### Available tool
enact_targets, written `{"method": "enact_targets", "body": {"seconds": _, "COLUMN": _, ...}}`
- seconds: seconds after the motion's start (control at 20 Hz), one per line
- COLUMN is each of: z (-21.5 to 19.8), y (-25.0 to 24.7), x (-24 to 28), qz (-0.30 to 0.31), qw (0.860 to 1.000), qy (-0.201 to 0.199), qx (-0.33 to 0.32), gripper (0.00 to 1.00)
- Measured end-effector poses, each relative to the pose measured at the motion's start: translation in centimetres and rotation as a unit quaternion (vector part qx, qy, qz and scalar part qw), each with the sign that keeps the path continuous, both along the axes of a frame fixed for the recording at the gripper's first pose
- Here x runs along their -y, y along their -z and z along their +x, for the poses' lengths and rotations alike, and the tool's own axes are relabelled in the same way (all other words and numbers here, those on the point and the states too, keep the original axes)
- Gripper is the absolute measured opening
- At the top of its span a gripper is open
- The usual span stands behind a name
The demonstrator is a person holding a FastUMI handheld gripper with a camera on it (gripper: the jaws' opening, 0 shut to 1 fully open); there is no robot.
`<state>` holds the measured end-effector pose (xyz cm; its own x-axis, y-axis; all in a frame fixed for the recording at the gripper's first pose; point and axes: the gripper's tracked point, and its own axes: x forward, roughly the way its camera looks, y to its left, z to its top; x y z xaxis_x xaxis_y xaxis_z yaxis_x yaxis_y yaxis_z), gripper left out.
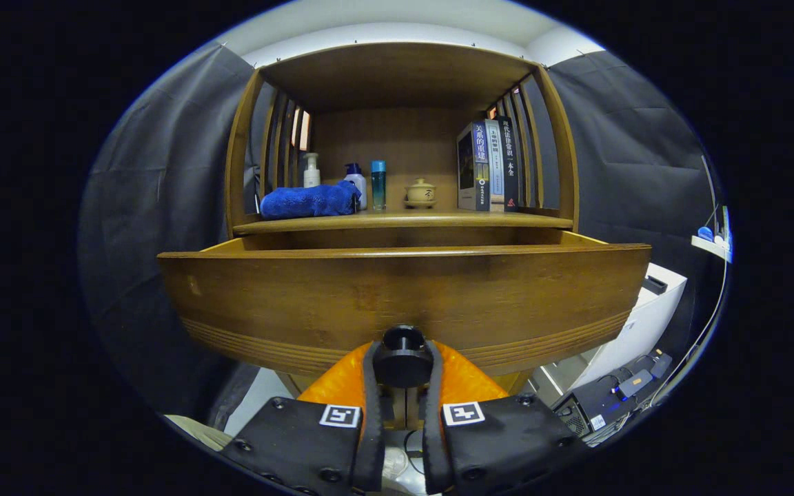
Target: Pull open the drawer, take out the items inside it, and place them on the countertop above the cabinet.
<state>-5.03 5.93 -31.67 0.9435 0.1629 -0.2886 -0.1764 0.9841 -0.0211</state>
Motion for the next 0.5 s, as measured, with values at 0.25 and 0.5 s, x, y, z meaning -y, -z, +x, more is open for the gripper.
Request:
{"method": "enact_targets", "body": {"seconds": 0.25, "z": -1.1, "y": 0.0, "x": 0.1, "qz": 0.002, "qw": 1.000, "qy": 0.007, "qx": -0.002, "gripper": 0.30}}
{"method": "enact_targets", "body": {"seconds": 0.5, "z": -2.1, "y": 0.1, "x": 0.1, "qz": 0.005, "qw": 1.000, "qy": 0.012, "qx": -0.005, "gripper": 0.30}}
